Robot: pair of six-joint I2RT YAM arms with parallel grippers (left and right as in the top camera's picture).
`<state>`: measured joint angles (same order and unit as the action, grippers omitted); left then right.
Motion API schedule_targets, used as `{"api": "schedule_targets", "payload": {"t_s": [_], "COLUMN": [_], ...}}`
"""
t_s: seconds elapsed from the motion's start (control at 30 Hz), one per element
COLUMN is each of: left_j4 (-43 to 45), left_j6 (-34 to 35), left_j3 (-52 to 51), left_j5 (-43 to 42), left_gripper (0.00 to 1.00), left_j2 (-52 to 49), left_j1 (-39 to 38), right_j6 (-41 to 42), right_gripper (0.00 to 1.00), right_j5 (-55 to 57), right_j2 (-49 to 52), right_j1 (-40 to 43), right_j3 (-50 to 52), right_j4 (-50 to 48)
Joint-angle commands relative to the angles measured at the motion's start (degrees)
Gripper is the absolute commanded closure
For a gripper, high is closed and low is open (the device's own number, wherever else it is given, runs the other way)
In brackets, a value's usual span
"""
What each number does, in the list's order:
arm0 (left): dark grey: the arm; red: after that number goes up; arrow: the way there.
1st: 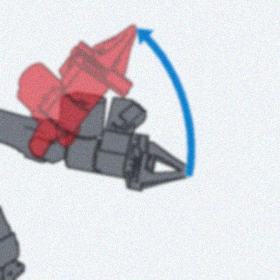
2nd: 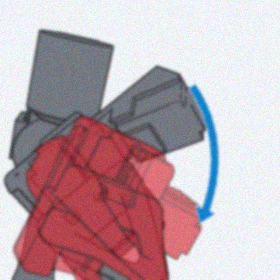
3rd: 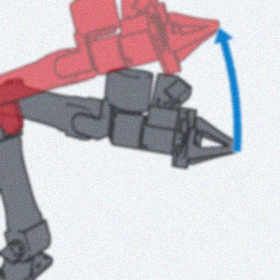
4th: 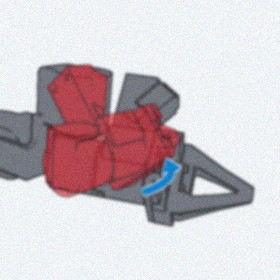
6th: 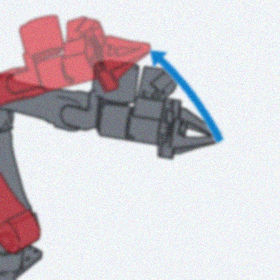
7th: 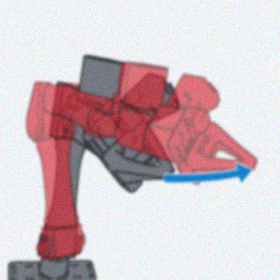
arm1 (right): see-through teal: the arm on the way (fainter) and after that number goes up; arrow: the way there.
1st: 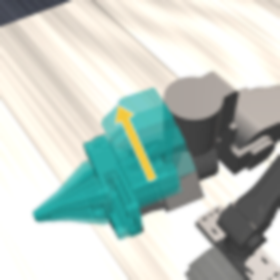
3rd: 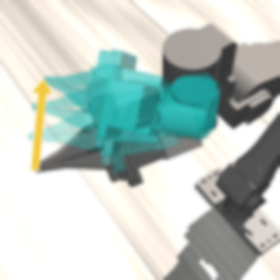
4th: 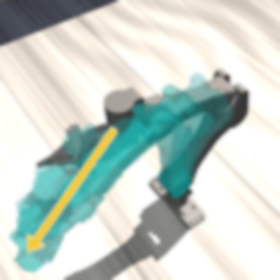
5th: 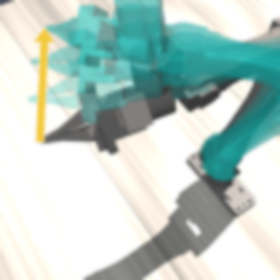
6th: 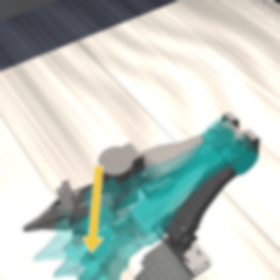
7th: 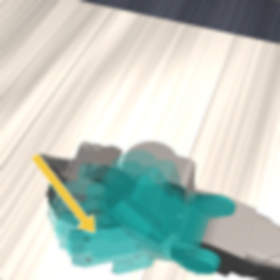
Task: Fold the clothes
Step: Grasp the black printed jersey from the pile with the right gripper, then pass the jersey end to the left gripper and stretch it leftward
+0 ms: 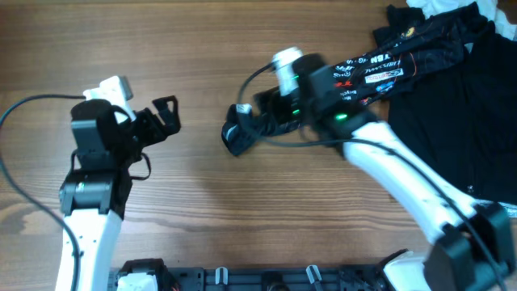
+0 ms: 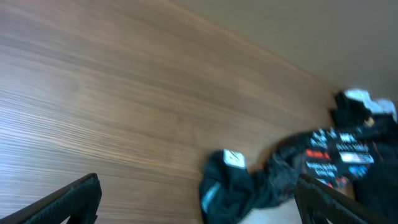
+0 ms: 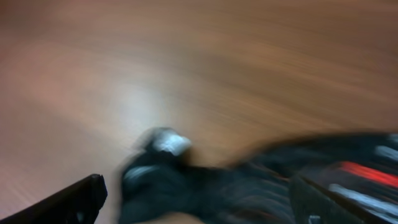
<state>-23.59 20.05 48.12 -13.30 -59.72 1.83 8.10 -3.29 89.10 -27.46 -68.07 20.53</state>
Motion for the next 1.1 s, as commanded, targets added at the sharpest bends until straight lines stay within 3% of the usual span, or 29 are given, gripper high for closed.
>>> {"api": "schedule_targets", "payload": {"t_s": [0.0, 0.13, 0.2, 0.37, 0.43, 0.47, 0.53, 0.63, 0.73, 0.77, 0.8, 0.87, 0.9, 0.97, 1.07], "left_j4": [4.4, 17.8, 22.8, 30.3, 30.5, 30.5, 30.5, 26.9, 14.6, 12.7, 11.9, 11.6, 11.0, 8.3, 9.9], "left_j6": [1.8, 1.8, 1.9, 1.8, 1.8, 1.8, -0.1, -0.1, -0.1, -0.1, 0.0, 0.9, 2.3, 2.5, 2.5], "left_j3": [0.9, 0.9, 0.9, 1.0, 1.0, 1.0, 1.0, 1.1, 1.1, 1.1, 1.1, 1.1, 1.1, 1.1, 1.1], "left_j5": [-3.8, -3.6, -3.4, 9.6, 11.6, 11.7, 12.0, 16.3, 19.4, 19.2, 16.9, 7.5, 2.6, 4.0, 9.6], "left_gripper": [0.00, 0.00, 0.00, 0.00, 0.15, 0.35, 0.96, 0.96, 0.96, 0.96, 0.96, 0.96, 0.96, 0.96, 0.96], "left_j2": [-8.5, -25.7, -31.5, -44.2, -46.2, -46.8, -46.8, -42.1, -23.7, -18.4, -13.9, -10.7, -10.3, -11.1, -11.6], "left_j1": [-6.7, -17.7, -21.0, -28.4, -29.8, -30.4, -30.5, -27.9, -12.5, -5.9, 1.0, 7.6, 9.7, 10.2, 10.2], "right_j6": [2.6, 5.4, 5.4, 5.4, 5.4, 5.5, 5.6, 5.6, 5.6, 5.6, 6.2, 5.7, 5.4, 2.3, 0.9], "right_gripper": [0.00, 0.00, 0.00, 0.00, 0.00, 0.00, 0.00, 0.00, 0.04, 0.10, 0.17, 0.27, 0.30, 0.32, 0.26], "right_j5": [6.7, 3.0, 3.0, 3.0, 3.0, 3.0, 3.0, 3.3, 3.3, 3.3, 3.1, -1.6, -6.9, -20.0, -21.2], "right_j2": [-9.0, -13.5, -13.6, -13.6, -13.6, -13.6, -13.6, -13.6, -13.6, -13.6, -13.4, -12.5, -11.1, -5.1, 3.8], "right_j1": [10.3, 22.7, 25.0, 26.3, 26.3, 26.3, 26.3, 26.4, 26.4, 26.4, 26.4, 26.4, 26.3, 24.4, 18.9], "right_j3": [-2.1, -2.1, -2.1, -2.1, -2.1, -2.1, -2.1, -2.1, -2.1, -2.0, -2.0, -2.0, -2.0, -2.0, -2.0], "right_j4": [7.0, 18.4, 21.0, 24.6, 25.4, 25.7, 26.6, 27.5, 27.5, 26.9, 25.9, 24.9, 25.0, 25.2, 24.1]}}
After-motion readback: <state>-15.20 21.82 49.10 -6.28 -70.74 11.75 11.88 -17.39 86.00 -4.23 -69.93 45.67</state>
